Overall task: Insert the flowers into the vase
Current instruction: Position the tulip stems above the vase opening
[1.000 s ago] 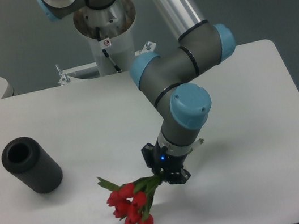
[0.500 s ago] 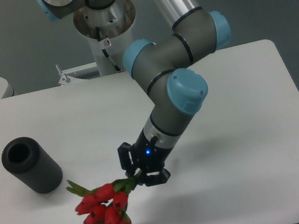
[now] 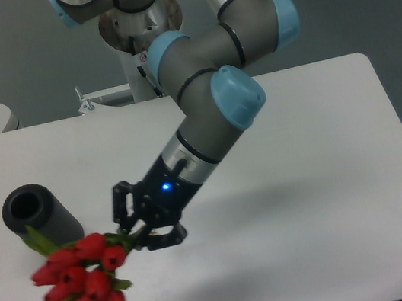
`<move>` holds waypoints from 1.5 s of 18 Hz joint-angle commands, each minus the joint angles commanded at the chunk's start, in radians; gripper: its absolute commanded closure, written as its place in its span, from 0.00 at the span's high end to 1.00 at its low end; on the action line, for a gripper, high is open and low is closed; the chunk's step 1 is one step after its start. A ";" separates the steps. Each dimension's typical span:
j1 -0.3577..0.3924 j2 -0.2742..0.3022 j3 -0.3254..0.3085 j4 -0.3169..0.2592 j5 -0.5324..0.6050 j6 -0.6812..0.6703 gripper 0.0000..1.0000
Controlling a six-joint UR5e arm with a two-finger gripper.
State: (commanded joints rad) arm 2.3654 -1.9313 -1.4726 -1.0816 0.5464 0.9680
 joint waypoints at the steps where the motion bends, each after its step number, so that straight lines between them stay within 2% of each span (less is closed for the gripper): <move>1: -0.011 0.009 0.002 0.000 -0.034 -0.002 0.03; 5: -0.063 0.060 -0.012 0.009 -0.059 -0.031 0.03; 7: -0.098 0.080 -0.032 0.061 -0.060 -0.034 0.03; 9: -0.123 0.110 -0.073 0.092 -0.078 -0.034 0.03; 10: -0.124 0.130 -0.102 0.097 -0.110 -0.028 0.03; 13: -0.127 0.156 -0.172 0.158 -0.197 -0.008 0.04; 20: -0.153 0.153 -0.198 0.175 -0.247 -0.006 0.04; 27: -0.155 0.153 -0.242 0.203 -0.246 0.041 0.06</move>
State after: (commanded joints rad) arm 2.2105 -1.7779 -1.7149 -0.8790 0.3006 1.0093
